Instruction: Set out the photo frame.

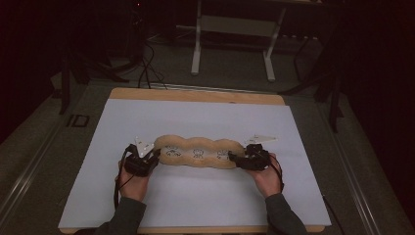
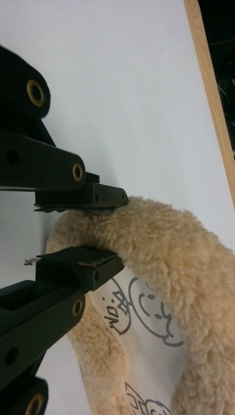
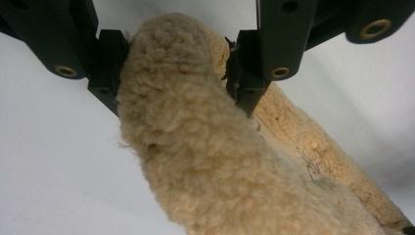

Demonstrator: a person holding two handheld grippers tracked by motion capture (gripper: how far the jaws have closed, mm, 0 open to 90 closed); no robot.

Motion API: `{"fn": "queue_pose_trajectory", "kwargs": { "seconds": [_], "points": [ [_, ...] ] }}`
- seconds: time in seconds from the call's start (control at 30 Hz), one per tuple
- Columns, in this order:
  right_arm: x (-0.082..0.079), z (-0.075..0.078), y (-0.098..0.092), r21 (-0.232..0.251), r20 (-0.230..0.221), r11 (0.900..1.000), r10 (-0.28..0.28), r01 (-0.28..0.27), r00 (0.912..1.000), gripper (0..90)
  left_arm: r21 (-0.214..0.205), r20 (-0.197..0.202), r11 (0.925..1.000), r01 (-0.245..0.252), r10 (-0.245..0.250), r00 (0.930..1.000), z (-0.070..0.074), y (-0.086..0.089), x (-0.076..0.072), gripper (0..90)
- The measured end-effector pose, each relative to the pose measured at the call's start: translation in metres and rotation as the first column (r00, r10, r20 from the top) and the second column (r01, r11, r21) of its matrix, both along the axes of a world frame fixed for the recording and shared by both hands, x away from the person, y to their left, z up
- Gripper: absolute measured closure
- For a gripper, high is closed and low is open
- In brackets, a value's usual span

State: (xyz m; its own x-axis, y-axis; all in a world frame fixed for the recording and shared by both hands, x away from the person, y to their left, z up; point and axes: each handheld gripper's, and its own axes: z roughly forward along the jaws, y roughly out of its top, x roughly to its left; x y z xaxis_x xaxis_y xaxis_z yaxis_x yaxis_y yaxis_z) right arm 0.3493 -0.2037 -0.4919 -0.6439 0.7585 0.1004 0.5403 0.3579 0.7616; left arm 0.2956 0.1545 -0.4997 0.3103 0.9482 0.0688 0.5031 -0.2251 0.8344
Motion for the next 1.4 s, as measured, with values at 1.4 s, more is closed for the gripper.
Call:
{"fn": "queue_pose_trajectory", "kwargs": {
  "seconds": [1.4],
  "points": [
    [0.015,-0.006,-0.013,0.114,-0.072,0.9934,0.004,0.004,0.9974,49.2,-0.043,-0.041,0.9991,0.008,-0.01,0.9991,0.003,0.0,0.001,72.4]
  ]
}}
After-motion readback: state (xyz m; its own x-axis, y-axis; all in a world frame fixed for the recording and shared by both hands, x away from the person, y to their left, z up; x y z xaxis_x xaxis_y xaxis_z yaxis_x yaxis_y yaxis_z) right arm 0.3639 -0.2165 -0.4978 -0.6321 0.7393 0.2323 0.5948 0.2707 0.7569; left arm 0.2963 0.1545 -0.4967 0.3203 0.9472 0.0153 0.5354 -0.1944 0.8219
